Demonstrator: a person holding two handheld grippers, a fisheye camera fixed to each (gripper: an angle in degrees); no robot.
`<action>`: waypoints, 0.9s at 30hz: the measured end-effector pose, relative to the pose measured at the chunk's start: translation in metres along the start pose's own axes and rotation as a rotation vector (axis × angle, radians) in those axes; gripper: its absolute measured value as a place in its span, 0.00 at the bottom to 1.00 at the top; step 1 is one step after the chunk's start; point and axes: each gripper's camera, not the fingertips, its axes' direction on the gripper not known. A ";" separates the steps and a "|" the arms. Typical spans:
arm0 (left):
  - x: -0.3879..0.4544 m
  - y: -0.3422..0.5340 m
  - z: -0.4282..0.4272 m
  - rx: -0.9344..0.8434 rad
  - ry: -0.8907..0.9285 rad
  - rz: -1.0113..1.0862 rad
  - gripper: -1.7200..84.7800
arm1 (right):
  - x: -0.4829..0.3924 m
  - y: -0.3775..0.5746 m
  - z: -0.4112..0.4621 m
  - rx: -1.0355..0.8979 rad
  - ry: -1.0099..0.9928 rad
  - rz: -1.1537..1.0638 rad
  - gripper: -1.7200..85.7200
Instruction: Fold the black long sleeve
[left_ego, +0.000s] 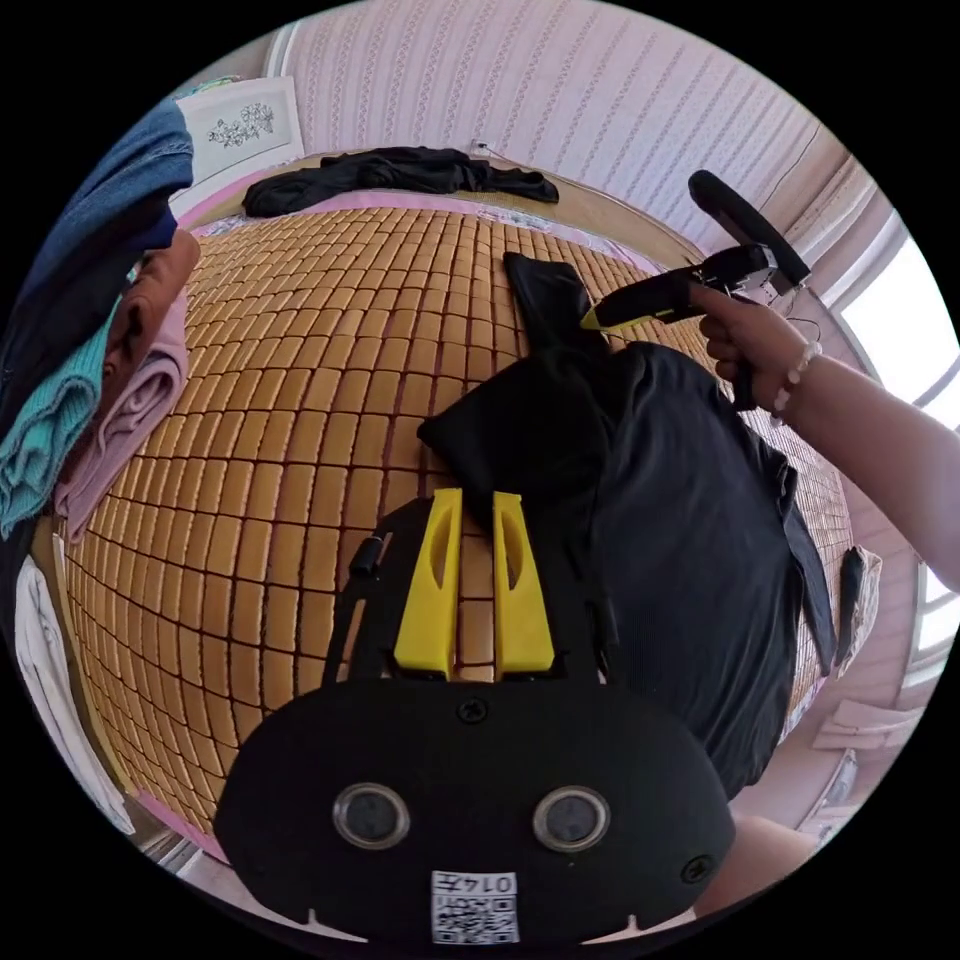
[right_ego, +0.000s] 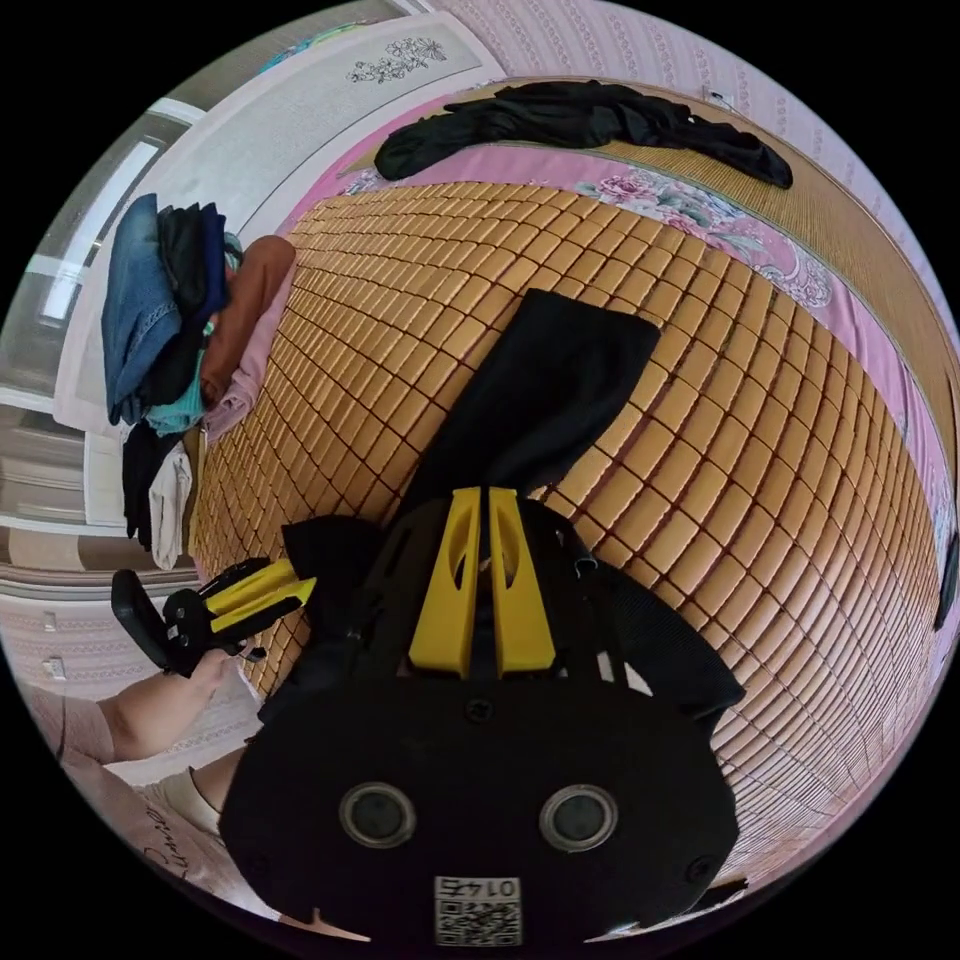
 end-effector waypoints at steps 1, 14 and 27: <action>-0.009 0.003 -0.007 0.012 0.081 -0.005 0.02 | -0.010 -0.003 -0.003 0.026 -0.036 -0.051 0.03; -0.009 0.107 -0.155 0.233 0.180 0.129 0.07 | -0.168 -0.003 0.035 -0.076 -0.240 -0.710 0.14; -0.124 0.124 -0.146 -0.026 -0.380 0.160 0.15 | -0.104 0.047 0.205 -0.250 0.202 -0.522 0.03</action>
